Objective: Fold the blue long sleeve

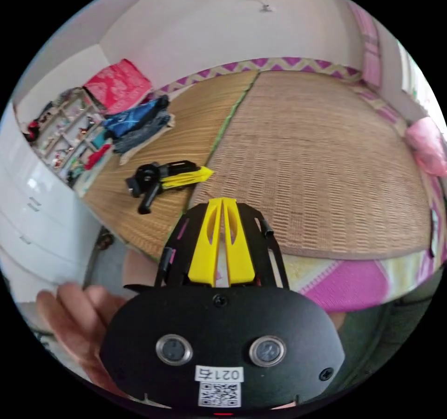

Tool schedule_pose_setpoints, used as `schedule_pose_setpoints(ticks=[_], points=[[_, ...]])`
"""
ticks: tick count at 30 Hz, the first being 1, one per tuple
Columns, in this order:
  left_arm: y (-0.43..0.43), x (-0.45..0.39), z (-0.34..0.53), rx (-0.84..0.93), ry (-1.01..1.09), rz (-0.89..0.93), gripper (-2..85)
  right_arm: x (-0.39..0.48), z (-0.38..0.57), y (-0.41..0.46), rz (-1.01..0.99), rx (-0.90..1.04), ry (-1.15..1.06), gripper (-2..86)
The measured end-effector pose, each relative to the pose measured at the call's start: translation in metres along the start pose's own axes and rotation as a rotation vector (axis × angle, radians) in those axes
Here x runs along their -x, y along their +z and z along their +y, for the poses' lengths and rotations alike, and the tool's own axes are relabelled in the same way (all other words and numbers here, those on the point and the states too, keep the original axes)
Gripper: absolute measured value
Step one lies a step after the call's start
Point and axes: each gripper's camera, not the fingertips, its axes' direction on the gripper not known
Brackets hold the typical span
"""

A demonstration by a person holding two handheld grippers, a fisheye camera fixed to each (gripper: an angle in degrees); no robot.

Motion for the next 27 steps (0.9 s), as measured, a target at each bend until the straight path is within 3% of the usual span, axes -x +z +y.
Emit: schedule_pose_setpoints(ticks=[2, 10, 27], points=[[0.001, 0.0, 0.001, 0.0, 0.0, 0.0, -1.0, 0.026, -0.002, -0.016, 0.199, -0.046, 0.028, -1.0], [0.005, 0.0, 0.005, -0.001, 0.0, 0.001, -1.0, 0.071, -0.024, -0.051, 0.567, -0.132, 0.113, -1.0], [0.013, 0.003, 0.012, -0.002, 0.0, 0.001, -1.0, 0.072, -0.12, -0.103, 0.496, -0.113, 0.066, -1.0]])
